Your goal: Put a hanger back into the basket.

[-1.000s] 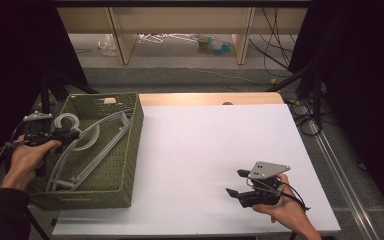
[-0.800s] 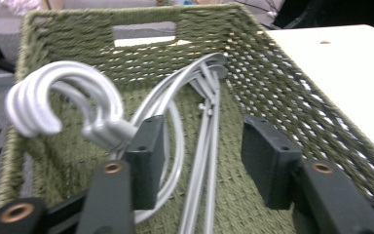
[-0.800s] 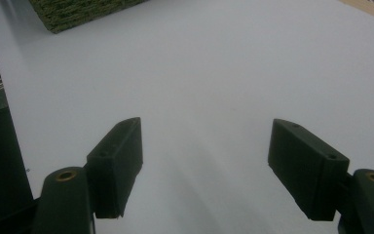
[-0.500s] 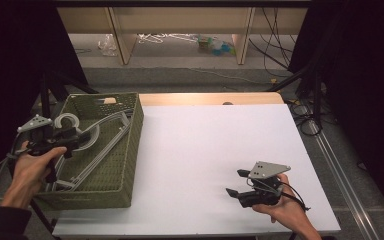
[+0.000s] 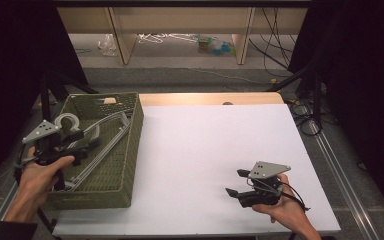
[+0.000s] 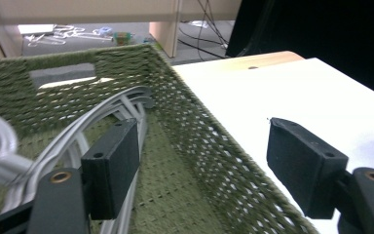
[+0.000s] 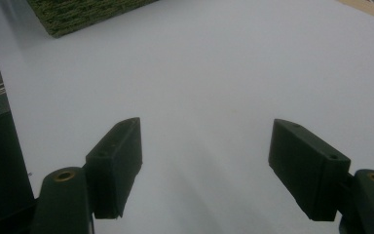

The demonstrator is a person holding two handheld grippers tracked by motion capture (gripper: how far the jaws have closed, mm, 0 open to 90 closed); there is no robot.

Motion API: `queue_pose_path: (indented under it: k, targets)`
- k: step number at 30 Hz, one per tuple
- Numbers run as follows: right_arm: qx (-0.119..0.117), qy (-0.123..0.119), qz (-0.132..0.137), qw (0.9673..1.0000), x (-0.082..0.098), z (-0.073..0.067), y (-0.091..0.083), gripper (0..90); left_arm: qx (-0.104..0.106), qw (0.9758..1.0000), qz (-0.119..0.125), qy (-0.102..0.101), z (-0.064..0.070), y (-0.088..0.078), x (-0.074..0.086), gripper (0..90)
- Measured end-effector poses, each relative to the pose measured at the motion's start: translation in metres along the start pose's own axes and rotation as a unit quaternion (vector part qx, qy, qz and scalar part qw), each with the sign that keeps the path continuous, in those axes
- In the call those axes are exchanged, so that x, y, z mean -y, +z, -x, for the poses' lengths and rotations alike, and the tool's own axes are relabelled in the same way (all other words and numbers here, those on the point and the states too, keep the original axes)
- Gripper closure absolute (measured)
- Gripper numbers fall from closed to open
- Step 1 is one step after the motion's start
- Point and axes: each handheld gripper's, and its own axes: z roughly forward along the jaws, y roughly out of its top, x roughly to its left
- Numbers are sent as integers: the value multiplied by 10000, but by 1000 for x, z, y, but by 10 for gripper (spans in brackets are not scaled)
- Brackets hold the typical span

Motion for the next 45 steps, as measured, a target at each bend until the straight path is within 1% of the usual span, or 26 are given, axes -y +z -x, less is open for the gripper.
queue_pose_path:
  k: [1,2,3,7,8,10,13,16,17,19,20,23,24,26,27,31,32,33,36,37,38,39,40,42,44,45]
  targets:
    - [-10,3,-1,10000,0,0,0,288,-14,10000,-5,69,3,0,0,275]
    - [-20,5,10,10000,0,0,0,287,-78,9998,-50,149,5,-1,1,273]
    - [-46,22,18,10000,0,0,0,286,-75,9998,-66,190,7,-1,1,270]
    - [6,86,23,10000,-1,0,0,241,-70,9996,-31,277,14,-4,3,262]
    - [32,68,45,10000,-1,0,0,242,-67,9995,-36,316,15,-6,4,261]
    - [44,121,67,9999,-1,0,0,241,-58,9994,-13,349,19,-8,4,259]
    - [30,104,68,9999,-1,0,0,241,-50,9993,24,369,25,-11,5,253]
    - [4,109,54,9999,-1,0,0,241,-116,9990,56,432,35,-14,5,262]
    - [11,104,58,9999,-1,0,0,241,-63,9993,98,364,38,-14,5,262]
    - [26,86,68,9999,-1,0,1,241,170,9995,191,160,44,-14,6,262]
    - [38,111,62,9999,-1,0,0,241,276,9993,201,166,48,-13,7,261]
    - [33,116,66,9999,-1,0,0,241,427,9984,142,346,64,-8,9,259]
    - [32,118,70,9999,-1,0,0,241,466,9982,84,378,69,-7,9,258]
    - [33,112,70,9999,0,0,0,241,602,9972,68,448,79,-3,10,257]
    - [22,118,59,9999,0,0,0,241,644,9969,-7,461,83,-2,10,257]
    - [12,139,58,9999,0,0,-1,241,818,9952,-47,533,99,5,13,255]
    - [12,158,46,9999,0,0,-1,241,877,9944,-44,593,102,7,14,255]
    - [13,158,52,9999,0,0,-1,241,921,9939,-59,602,105,8,14,253]
    - [7,150,82,9999,1,0,0,238,967,9928,-101,695,112,13,16,246]
    - [-14,159,86,9998,1,0,0,234,999,9929,-108,641,115,16,18,243]
    - [-9,155,100,9998,1,0,0,233,1080,9914,-102,728,116,18,19,241]
    - [-15,156,105,9998,2,0,0,227,1096,9912,-114,727,118,20,21,238]
    - [-26,145,112,9998,2,0,0,222,1117,9914,-126,673,120,22,23,233]
    - [-16,151,147,9998,2,0,0,219,1167,9906,-133,708,126,26,28,225]
    - [-48,152,156,9998,3,-1,1,207,1179,9891,-166,867,130,30,33,225]
    - [-75,130,159,9998,3,-1,2,207,1206,9890,-175,836,133,31,37,225]
